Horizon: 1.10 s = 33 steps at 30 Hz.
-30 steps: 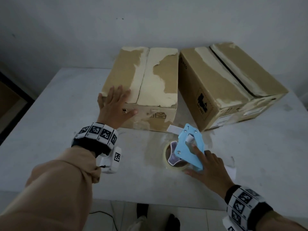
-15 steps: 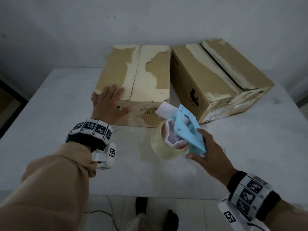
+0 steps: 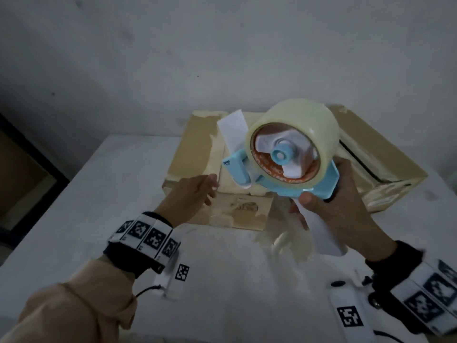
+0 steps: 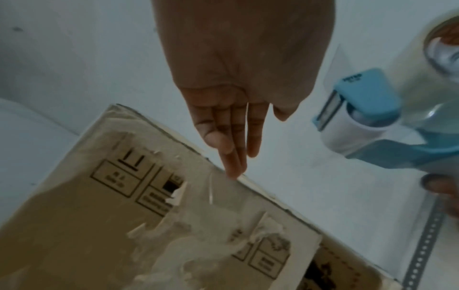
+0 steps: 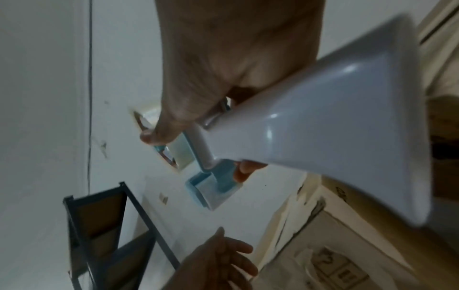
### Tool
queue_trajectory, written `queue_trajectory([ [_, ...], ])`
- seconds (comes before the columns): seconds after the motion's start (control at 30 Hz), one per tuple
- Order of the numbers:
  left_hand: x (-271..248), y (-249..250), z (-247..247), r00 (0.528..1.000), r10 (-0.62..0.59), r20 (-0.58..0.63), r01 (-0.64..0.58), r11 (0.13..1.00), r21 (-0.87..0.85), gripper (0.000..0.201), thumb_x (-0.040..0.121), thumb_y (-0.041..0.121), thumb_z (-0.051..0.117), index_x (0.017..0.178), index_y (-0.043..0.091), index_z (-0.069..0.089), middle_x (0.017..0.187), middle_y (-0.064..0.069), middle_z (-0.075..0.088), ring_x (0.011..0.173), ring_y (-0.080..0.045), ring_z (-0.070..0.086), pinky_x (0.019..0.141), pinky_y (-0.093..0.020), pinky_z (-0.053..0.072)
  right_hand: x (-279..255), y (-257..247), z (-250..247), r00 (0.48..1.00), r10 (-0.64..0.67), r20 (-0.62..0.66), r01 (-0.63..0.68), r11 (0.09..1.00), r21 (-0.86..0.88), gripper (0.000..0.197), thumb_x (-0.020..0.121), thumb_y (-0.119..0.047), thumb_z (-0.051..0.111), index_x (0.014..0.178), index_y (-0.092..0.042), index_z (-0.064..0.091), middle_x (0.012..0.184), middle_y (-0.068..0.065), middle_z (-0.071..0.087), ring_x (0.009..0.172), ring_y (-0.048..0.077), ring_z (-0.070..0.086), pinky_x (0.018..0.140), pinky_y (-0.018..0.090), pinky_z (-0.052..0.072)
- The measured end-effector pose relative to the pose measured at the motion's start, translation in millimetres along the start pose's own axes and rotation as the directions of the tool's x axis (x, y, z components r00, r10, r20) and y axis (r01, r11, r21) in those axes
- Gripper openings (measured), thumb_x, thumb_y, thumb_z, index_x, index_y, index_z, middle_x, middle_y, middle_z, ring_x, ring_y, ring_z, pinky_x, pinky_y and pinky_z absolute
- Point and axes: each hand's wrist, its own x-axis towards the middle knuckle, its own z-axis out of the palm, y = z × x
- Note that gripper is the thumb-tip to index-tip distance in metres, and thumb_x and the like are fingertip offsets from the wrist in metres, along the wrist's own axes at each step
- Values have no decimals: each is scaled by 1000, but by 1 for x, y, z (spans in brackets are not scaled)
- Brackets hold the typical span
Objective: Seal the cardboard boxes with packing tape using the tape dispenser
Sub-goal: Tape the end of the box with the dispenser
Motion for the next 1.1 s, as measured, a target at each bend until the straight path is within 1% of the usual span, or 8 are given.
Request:
queue_trajectory([
  [0.1, 4, 8, -1, 991, -114, 75, 127, 968, -215, 39, 97, 39, 29, 78, 22, 57, 74, 0, 64, 50, -5, 59, 50, -23, 41, 15, -5, 18, 999, -25, -45, 27, 999, 36, 76, 54, -61, 77, 103, -21, 34, 92, -4, 66, 70, 17, 66, 56, 32, 56],
  [0.17, 6, 12, -8, 975, -172, 139, 209, 921, -328, 48, 97, 44, 24, 80, 15, 59, 70, -3, 66, 48, -7, 62, 47, -22, 41, 25, -1, 29, 997, -38, -71, 43, 997, 70, 78, 59, -59, 75, 108, -14, 35, 94, 16, 58, 64, 27, 60, 53, 35, 51],
  [0.27, 10, 16, -22, 953, -204, 226, 279, 881, -381, 57, 96, 49, 23, 80, 12, 63, 67, -2, 70, 53, -11, 65, 48, -21, 42, 38, 3, 41, 996, -50, -67, 56, 995, 87, 74, 66, -60, 71, 113, -15, 35, 93, 21, 54, 58, 32, 57, 53, 38, 50],
  [0.57, 27, 0, -56, 956, -181, 232, 265, 872, -412, 17, 94, 19, 50, 88, 10, 62, 72, 3, 65, 55, -1, 63, 51, -13, 46, 65, 12, 61, 997, -74, 38, 72, 996, 54, 92, 70, -60, 66, 125, 2, 27, 105, 19, 50, 65, 22, 57, 55, 31, 49],
  [0.7, 38, -11, -67, 934, -204, 293, 332, 796, -505, 17, 93, 15, 50, 91, 10, 66, 78, -1, 69, 60, -3, 65, 62, -19, 50, 67, 13, 68, 989, -67, 135, 73, 997, -37, 77, 68, -63, 65, 118, -13, 32, 108, 19, 48, 75, 12, 58, 59, 24, 52],
  [0.83, 45, -17, -73, 897, -247, 366, 427, 699, -574, 18, 94, 9, 47, 87, 4, 63, 57, 2, 63, 48, -3, 58, 46, -13, 48, 76, 16, 77, 986, -94, 135, 100, 994, -34, 82, 70, -62, 64, 121, -10, 28, 112, 23, 45, 78, 17, 57, 60, 28, 53],
  [0.97, 52, -19, -78, 890, -269, 369, 449, 664, -598, 23, 96, 9, 43, 85, 5, 63, 58, 0, 55, 44, -3, 51, 43, -12, 45, 82, 18, 82, 985, -104, 141, 117, 989, -87, 77, 72, -63, 61, 122, -15, 28, 117, 13, 47, 92, 12, 58, 70, 22, 53],
  [1.1, 53, -20, -81, 896, -311, 318, 438, 741, -509, 22, 94, 6, 47, 79, 6, 64, 55, 2, 55, 40, 0, 49, 41, -10, 42, 83, 20, 86, 984, -92, 152, 102, 993, -59, 69, 71, -60, 64, 121, -25, 30, 114, -6, 51, 92, 5, 59, 70, 18, 52],
])
